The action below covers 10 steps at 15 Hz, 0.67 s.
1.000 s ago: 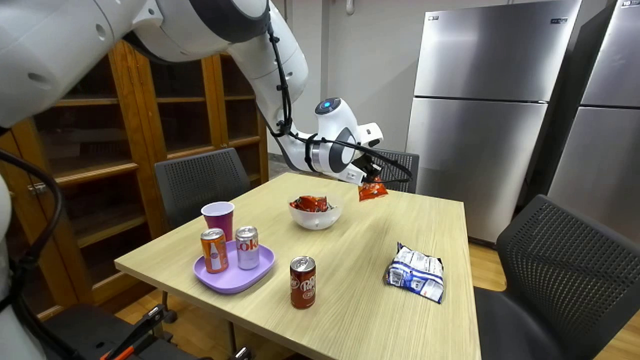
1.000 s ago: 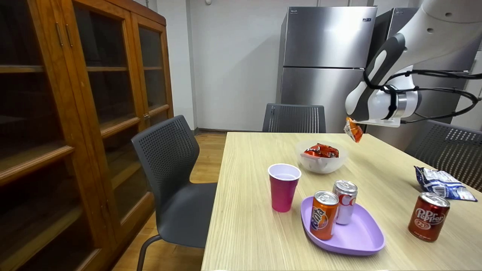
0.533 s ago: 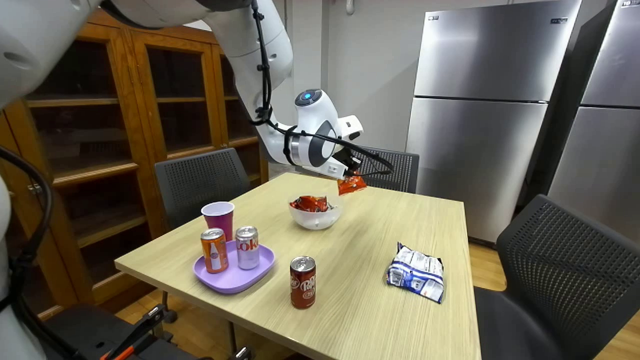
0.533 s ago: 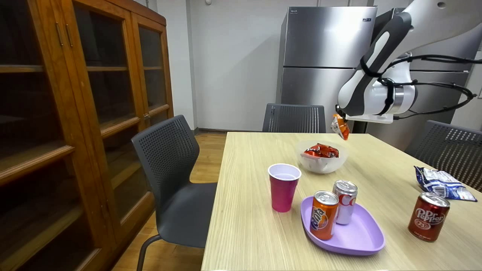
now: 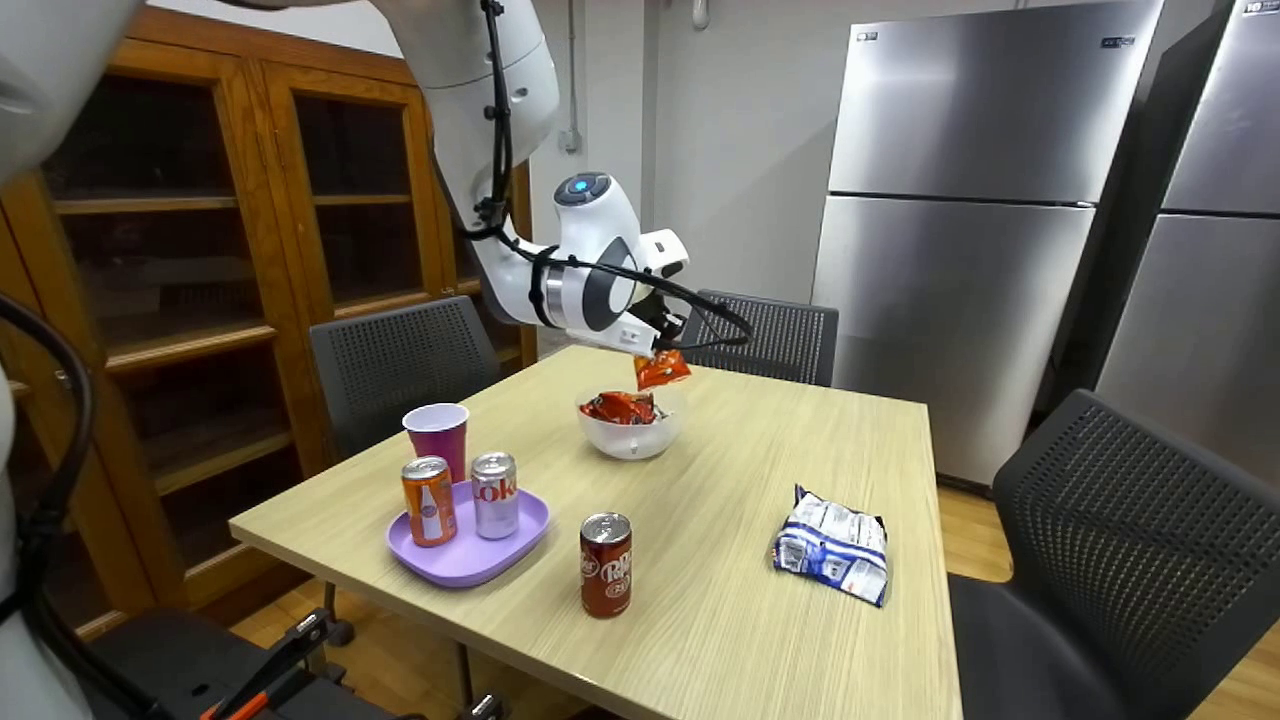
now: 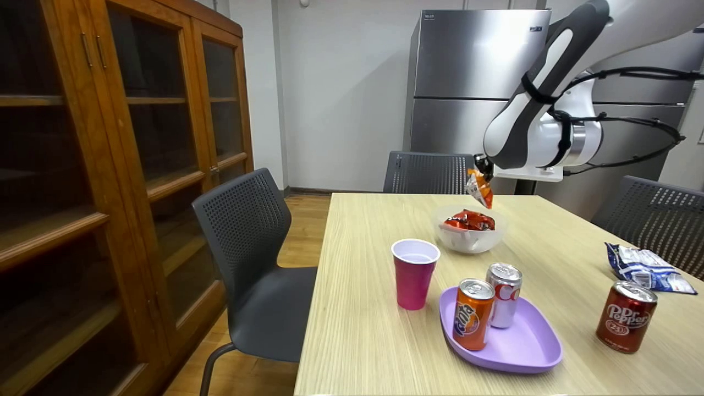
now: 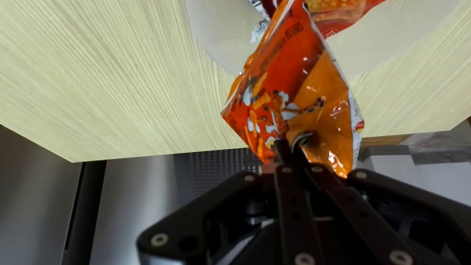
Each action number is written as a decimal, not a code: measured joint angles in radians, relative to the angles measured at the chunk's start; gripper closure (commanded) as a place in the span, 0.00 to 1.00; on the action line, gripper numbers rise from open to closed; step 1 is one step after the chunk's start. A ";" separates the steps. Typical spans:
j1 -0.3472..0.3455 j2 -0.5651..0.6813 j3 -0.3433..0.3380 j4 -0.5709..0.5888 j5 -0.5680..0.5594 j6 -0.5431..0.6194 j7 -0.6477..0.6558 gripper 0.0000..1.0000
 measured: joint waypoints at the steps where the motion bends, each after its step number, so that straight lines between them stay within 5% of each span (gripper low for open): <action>1: -0.007 -0.003 0.011 -0.007 -0.006 0.000 -0.004 1.00; 10: -0.041 -0.005 0.058 -0.044 -0.039 -0.005 -0.041 1.00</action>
